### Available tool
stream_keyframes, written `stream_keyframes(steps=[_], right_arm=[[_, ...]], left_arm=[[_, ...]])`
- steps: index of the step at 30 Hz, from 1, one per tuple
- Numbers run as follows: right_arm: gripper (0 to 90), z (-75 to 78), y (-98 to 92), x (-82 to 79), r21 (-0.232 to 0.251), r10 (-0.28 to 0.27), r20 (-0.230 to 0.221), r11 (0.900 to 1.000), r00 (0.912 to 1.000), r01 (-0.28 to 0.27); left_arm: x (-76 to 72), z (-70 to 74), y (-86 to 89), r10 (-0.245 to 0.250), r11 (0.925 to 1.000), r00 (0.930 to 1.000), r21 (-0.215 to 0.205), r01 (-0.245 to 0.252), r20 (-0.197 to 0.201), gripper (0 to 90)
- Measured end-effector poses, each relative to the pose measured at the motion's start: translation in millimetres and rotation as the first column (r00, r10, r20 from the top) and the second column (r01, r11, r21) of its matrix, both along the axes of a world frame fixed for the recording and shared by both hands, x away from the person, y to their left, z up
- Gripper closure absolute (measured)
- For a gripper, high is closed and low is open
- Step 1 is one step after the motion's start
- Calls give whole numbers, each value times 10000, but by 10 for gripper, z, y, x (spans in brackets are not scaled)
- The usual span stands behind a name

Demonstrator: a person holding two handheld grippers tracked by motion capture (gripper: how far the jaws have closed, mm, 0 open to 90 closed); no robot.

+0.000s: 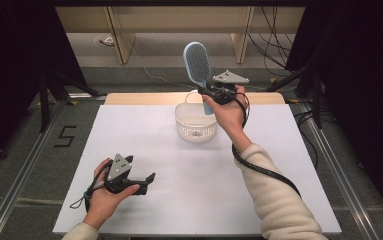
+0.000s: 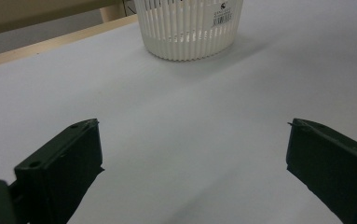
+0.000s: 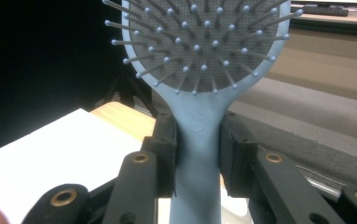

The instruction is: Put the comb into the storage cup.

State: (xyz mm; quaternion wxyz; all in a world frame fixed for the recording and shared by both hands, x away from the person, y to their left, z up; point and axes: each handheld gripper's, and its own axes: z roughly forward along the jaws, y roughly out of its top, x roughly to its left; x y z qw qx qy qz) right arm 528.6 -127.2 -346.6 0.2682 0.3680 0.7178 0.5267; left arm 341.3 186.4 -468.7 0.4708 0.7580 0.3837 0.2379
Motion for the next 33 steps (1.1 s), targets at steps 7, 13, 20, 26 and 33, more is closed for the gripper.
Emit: stream_keyframes(steps=[7, 13, 20, 26, 33], right_arm=[[709, -30, 6, 19, -71, -17, -33, 10000, 10000, 17], [709, -49, 6, 32, -68, -58, -81, 10000, 10000, 57], [709, -63, 1, 42, -82, -89, -99, 9999, 9999, 88], [709, -82, 8, 50, -137, -93, -83, 9999, 9999, 92], [709, -92, 18, 49, -154, -96, -38, 9998, 9999, 95]], left_arm=[[0, -1, 0, 1, 10000, 10000, -16, -1, -3, 30], [0, -1, 1, 5, 10000, 10000, -19, -5, -5, 29], [0, -1, 0, 19, 10000, 10000, -30, -19, -13, 29], [0, -1, 2, 16, 10000, 10000, -15, -16, -13, 29], [-1, -1, 2, 12, 10000, 10000, 5, -12, -15, 30]])
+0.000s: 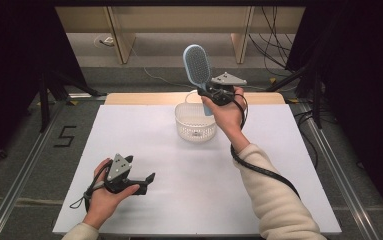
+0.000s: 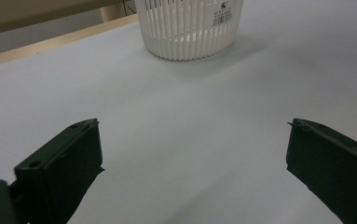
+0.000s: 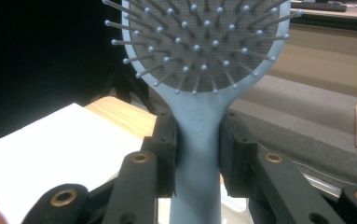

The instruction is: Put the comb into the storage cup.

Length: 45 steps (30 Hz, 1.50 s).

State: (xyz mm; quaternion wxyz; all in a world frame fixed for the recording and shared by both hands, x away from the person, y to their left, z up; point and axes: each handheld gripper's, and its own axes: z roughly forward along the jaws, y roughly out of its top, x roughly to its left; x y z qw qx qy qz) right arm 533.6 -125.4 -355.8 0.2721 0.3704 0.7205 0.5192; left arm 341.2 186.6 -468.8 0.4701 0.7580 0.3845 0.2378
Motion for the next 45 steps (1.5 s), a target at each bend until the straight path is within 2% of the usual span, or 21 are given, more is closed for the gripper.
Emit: stream_keyframes(steps=[18, 45], right_arm=[[709, -75, 20, 29, -204, 25, -73, 9998, 10000, -27], [708, -169, 20, 69, -213, -23, -174, 9998, 9998, 20]], left_arm=[[-1, 1, 2, 8, 10000, 10000, 7, -8, 2, 29], [-1, 1, 2, 0, 10000, 10000, -6, 0, 21, 30]])
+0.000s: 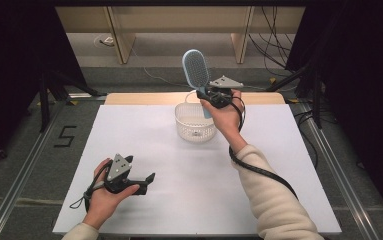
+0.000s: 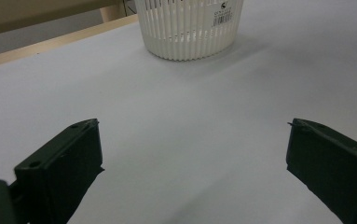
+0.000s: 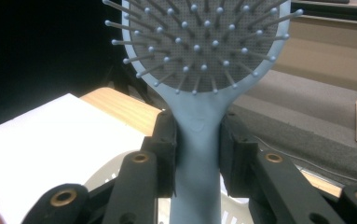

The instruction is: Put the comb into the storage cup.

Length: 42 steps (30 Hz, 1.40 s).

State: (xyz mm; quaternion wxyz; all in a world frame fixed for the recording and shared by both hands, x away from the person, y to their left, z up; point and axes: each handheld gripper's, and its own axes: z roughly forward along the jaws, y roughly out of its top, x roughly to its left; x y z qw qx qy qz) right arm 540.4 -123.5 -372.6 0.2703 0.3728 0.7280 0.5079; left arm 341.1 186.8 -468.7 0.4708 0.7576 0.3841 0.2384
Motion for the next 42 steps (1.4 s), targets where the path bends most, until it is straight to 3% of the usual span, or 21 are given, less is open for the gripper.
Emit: stream_keyframes(steps=[42], right_arm=[[708, -107, 3, 50, -471, 164, -195, 9987, 9997, -173]], left_arm=[[1, -4, -2, 14, 10000, 10000, -28, -14, 11, 30]])
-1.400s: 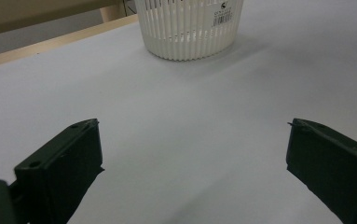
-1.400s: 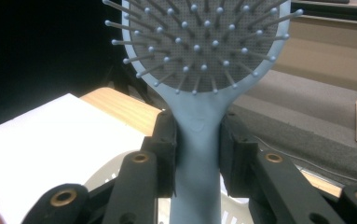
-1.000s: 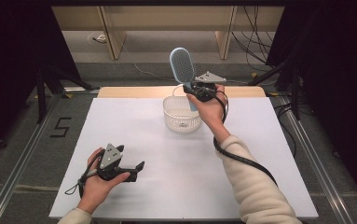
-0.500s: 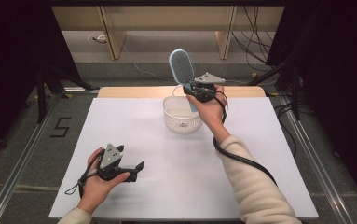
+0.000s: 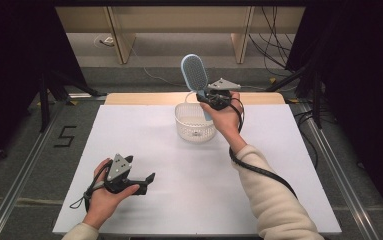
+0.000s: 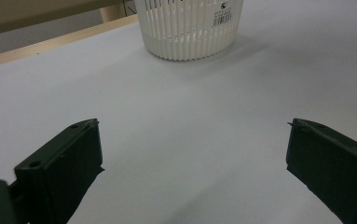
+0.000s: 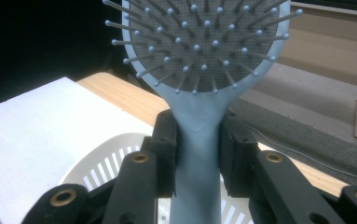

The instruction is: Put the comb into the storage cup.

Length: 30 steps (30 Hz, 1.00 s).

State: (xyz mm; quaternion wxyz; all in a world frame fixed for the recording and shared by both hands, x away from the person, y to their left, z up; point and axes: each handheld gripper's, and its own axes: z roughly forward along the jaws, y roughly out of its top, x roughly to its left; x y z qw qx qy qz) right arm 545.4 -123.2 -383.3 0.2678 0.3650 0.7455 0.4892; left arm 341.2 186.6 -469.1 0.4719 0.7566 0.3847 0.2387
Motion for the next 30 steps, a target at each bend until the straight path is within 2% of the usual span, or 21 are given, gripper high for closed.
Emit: stream_keyframes(steps=[30], right_arm=[[708, -58, 16, 8, -219, 219, -120, 9995, 9997, -221]], left_arm=[[0, 0, -1, -10, 10000, 10000, -2, 10, -11, 30]])
